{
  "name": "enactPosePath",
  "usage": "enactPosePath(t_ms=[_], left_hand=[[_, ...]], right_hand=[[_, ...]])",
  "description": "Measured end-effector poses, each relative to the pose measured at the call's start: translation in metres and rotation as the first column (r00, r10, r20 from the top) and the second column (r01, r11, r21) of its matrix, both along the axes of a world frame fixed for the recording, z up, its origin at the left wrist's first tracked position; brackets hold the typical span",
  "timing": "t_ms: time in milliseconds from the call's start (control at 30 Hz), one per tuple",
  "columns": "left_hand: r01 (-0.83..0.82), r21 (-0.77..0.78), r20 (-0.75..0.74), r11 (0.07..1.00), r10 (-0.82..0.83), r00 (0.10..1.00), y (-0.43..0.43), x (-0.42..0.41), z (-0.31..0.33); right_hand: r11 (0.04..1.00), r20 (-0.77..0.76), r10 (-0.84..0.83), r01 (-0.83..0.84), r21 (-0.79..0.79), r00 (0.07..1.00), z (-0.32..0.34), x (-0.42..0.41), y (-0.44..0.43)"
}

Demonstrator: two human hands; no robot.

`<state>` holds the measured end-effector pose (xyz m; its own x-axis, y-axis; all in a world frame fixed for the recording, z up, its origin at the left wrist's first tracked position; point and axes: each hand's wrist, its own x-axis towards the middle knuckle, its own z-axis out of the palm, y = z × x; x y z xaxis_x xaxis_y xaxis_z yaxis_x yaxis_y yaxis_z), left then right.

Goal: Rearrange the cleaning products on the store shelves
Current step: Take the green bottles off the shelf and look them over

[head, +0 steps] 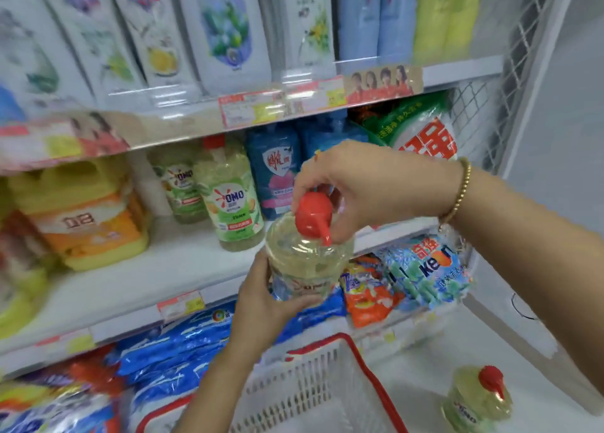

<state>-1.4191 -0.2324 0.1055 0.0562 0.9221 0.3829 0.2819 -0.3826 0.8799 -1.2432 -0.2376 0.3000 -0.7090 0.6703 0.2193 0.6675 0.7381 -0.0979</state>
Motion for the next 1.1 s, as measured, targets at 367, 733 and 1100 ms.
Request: enactPosePath(t_ms=[367,733,1100], left_hand=[[-0.198,0.148,-0.283,0.969,0.233,0.931,0.047,-0.177,0.067],[-0.269,-0.051,-0.308,0.962,0.241,0.92,0.107,-0.217,0.062],[-0.379,-0.167,0.069,0.91,0.394,0.916,0.186,-0.186,0.033]], right_hand=[[0.997,-0.73,-0.059,0.002,-0.078,0.681,-0.066,-0.135,0.055],[0.947,-0.769,-0.317,0.229,-0.226,0.555,-0.13,-0.151,0.117],[0.854,-0.596,-0.514,0.303,-0.423,0.617,-0.201,-0.115,0.156]])
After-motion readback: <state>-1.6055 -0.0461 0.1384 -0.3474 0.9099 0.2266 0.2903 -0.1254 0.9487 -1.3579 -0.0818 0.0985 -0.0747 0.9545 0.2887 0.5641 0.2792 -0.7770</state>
